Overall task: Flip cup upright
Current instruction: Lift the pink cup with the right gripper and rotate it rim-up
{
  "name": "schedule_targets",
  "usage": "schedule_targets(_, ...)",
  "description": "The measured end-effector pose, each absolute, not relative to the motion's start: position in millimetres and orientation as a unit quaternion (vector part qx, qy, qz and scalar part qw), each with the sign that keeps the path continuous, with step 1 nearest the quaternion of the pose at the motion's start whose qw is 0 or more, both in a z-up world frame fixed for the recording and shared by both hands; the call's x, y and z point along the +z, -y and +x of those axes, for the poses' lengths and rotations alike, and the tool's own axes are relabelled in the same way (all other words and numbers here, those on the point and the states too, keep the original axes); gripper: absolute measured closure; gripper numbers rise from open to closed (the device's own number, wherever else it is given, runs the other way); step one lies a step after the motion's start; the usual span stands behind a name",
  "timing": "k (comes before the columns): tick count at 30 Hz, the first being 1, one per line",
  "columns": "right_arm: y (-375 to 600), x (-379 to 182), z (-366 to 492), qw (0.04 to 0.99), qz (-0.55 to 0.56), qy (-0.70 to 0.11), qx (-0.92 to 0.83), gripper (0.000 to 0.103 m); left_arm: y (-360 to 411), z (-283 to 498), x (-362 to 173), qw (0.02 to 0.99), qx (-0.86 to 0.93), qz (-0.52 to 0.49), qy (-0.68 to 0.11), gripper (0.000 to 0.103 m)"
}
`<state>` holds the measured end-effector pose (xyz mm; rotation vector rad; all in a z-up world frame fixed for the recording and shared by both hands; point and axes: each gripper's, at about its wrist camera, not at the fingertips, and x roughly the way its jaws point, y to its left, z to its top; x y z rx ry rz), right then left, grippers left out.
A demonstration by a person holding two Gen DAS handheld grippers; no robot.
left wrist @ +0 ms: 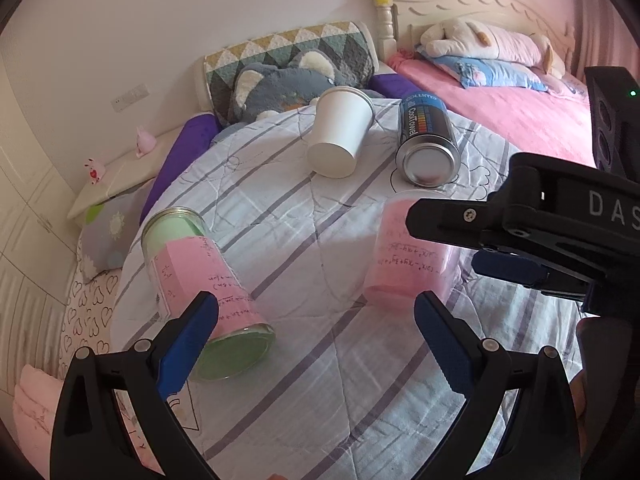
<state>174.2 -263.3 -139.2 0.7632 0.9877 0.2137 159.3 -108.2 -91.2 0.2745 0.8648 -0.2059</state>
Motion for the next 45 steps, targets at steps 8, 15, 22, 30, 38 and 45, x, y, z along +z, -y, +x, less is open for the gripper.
schedule_targets(8,264.9,-159.3,189.0,0.785,0.391,-0.466,0.117,0.017,113.7,168.4,-98.6,0.885,-0.115,0.132,-0.431,0.002)
schedule_targets(15,264.7,-159.5,197.1,0.796,0.390,-0.434,0.160,0.027,114.5,173.2,-102.6,0.880,-0.122,0.133,-0.440,0.002)
schedule_targets(22,256.7,-152.4,206.1,0.818,0.331,-0.435,0.176,0.052,112.1,173.0,-104.3,0.875,-0.134,0.124,-0.449,0.002)
schedule_targets(30,255.0,-160.1,230.1,0.785,0.341,-0.493,0.159,0.022,108.0,175.7,-105.5,0.873,-0.133,0.113,-0.455,0.002)
schedule_targets(38,236.3,-165.6,255.0,0.775,0.329,-0.509,0.182,0.022,99.9,182.5,-107.7,0.873,-0.128,0.110,-0.458,0.002)
schedule_targets(45,213.7,-168.0,267.8,0.778,0.305,-0.505,0.216,0.035,92.1,188.6,-111.3,0.871,-0.129,0.100,-0.463,0.002)
